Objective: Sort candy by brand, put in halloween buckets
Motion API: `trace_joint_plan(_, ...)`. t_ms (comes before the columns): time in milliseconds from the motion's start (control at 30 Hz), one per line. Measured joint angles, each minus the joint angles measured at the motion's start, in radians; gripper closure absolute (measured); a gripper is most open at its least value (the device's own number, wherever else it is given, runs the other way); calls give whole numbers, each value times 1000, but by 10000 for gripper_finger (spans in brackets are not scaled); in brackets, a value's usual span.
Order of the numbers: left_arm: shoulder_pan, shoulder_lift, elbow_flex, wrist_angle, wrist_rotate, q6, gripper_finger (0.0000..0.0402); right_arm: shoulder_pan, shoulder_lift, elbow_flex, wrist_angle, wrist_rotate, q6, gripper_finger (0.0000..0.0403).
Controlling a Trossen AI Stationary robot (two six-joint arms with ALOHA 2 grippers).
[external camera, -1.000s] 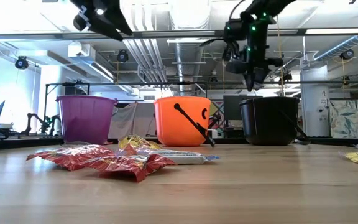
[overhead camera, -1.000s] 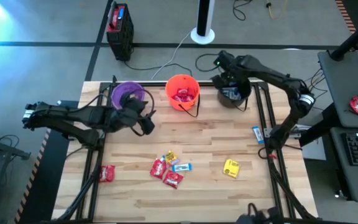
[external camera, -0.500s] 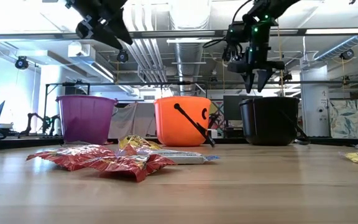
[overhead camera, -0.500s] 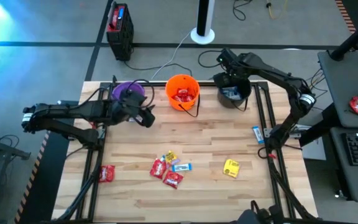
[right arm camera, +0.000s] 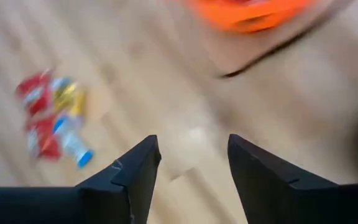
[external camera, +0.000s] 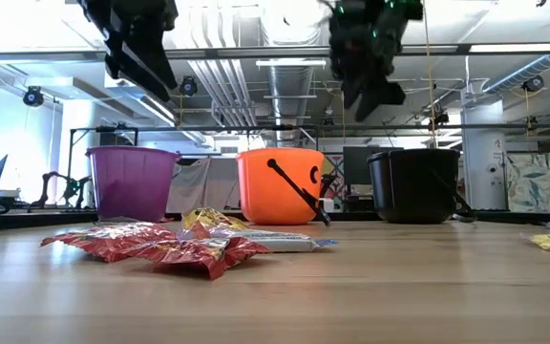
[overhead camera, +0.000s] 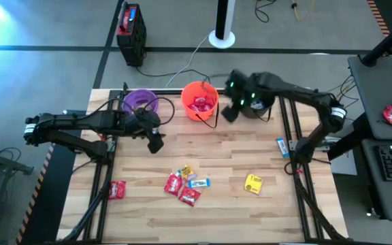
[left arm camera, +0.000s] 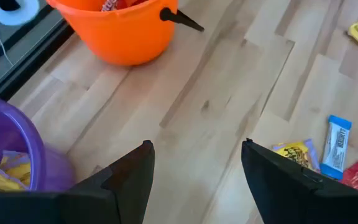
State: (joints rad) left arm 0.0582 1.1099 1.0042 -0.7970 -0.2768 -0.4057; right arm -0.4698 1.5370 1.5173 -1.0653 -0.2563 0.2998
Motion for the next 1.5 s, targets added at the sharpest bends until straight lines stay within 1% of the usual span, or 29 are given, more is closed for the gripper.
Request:
trace_joint_plan(167,-12,0,-1,0,0,0,177,207,-7,-20,-49,-10,13,227)
trace_joint_plan(267,-28,0,-2,0,0,0,177,306,-13,-59,-95,-12,19,229)
trace_joint_plan(400,-55,0,-3,0,0,-1,177,406,-61,-162,-111,-7,-10,224)
trace_joint_plan(500,-78,0,-4,0,0,-16,177,454,-120,-264,-84,-7,-1,219)
trace_joint_plan(600,-103,0,-4,0,0,-41,177,481,-180,-369,-24,-5,58,216)
trace_joint_plan(767,-150,0,-6,0,0,-95,177,506,-270,-531,125,-6,187,216)
trace_joint_plan(933,-197,2,-7,1,-1,-158,177,507,-308,-637,194,-3,248,216)
trace_joint_plan(1167,-220,41,-12,4,-3,-222,177,507,-292,-704,230,-3,251,216)
trace_joint_plan(1300,-226,82,-12,17,-3,-242,177,507,-288,-706,248,3,250,216)
trace_joint_plan(1500,-241,138,-12,78,-2,-240,177,507,-287,-706,267,22,250,216)
